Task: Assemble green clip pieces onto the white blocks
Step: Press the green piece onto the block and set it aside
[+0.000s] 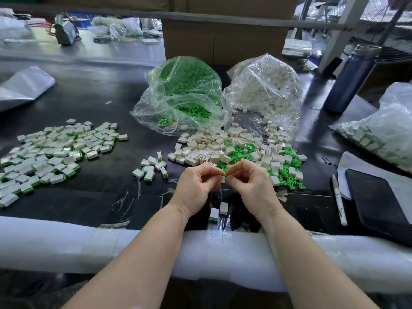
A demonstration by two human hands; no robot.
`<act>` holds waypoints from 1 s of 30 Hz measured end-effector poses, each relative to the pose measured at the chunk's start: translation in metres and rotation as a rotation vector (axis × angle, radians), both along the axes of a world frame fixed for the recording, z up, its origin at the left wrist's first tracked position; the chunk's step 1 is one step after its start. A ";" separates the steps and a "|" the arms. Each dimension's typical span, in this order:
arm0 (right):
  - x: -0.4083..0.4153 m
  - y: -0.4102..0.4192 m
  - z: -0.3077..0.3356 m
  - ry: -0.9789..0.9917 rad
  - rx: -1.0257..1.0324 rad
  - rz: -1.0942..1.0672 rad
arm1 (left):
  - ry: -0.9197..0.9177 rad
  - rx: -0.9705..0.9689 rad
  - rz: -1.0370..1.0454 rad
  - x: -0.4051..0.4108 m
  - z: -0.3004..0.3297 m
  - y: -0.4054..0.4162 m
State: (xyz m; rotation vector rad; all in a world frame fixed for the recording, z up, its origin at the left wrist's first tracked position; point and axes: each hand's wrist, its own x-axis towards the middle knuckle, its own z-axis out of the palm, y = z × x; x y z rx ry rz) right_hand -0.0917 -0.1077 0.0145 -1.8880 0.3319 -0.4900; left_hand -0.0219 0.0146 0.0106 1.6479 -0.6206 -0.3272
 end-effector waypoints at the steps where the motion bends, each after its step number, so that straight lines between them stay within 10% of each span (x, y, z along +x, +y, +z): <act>1: 0.000 0.000 0.000 0.002 0.003 -0.002 | -0.002 0.008 0.004 0.000 0.000 0.000; 30: 0.000 -0.002 -0.002 -0.024 -0.178 -0.122 | 0.030 0.012 0.033 0.001 0.002 0.000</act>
